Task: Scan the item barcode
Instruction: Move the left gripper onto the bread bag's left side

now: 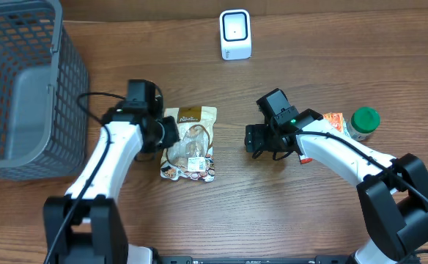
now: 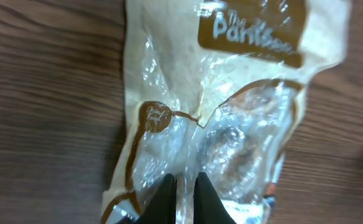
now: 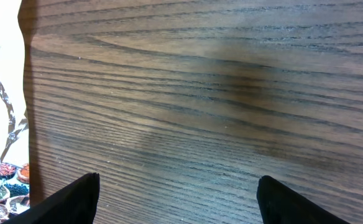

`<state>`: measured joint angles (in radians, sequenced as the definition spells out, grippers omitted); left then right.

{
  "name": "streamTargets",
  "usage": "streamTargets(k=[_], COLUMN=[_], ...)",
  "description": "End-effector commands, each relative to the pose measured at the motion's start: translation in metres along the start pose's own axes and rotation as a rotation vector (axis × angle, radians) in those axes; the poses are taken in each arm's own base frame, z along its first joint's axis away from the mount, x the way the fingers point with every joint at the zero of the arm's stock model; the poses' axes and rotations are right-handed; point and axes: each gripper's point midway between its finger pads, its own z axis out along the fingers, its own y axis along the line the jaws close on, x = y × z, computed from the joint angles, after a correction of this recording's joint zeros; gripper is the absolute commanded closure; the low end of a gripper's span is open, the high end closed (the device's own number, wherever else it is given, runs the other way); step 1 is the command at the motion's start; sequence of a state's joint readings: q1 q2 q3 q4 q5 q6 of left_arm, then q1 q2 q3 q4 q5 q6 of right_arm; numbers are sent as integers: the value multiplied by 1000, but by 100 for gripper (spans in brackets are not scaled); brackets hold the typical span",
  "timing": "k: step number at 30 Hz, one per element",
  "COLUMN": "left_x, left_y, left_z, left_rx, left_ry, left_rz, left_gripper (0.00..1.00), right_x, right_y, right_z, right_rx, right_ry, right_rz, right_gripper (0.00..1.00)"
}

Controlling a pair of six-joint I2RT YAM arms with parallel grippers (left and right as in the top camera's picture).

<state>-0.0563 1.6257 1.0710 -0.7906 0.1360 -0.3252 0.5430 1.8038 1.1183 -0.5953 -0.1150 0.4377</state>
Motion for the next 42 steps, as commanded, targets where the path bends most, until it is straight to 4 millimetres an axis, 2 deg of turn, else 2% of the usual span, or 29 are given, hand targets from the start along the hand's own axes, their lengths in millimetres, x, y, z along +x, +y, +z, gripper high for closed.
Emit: streamTargets(k=[1,7,11,15,18,23,25,28,32,36,38,42], left_x=[12,31,46,48,33,9,8,21,47,53,50,41], left_y=[2,-22,-45,-66,-84,-100,-94,-73,-47,-14,-10,-15], left_z=[29,61,70,65,52,26,17,12,16,27,37,55], left_rx=[-58,-18,30,58,84,94,44,-54,-158,-306,-311,-262], left_ry=[65,153,195,188,147,107,119,182,274,244,207,136], left_rz=[38,100,160,223,254,261,247,193,174,112,112,144], left_gripper=[96,96,96,96,95,93,96,96,96,96,96,94], right_x=[-3,-3,-3,-3,-3,-3,-2,2,5,5,5,5], right_y=[0,0,0,0,0,0,0,3,7,7,7,7], right_z=[-7,-7,-7,-7,-7,-7,-7,-7,-7,-7,-7,-7], right_rx=[-2,-2,-2,-2,-2,0,0,-22,-44,-44,-44,-44], right_ry=[-23,-23,-23,-23,-23,-20,-16,5,18,17,17,18], right_rz=[3,3,3,4,7,8,8,13,35,35,35,35], right_gripper=[18,17,17,17,17,17,17,17,17,17,17,17])
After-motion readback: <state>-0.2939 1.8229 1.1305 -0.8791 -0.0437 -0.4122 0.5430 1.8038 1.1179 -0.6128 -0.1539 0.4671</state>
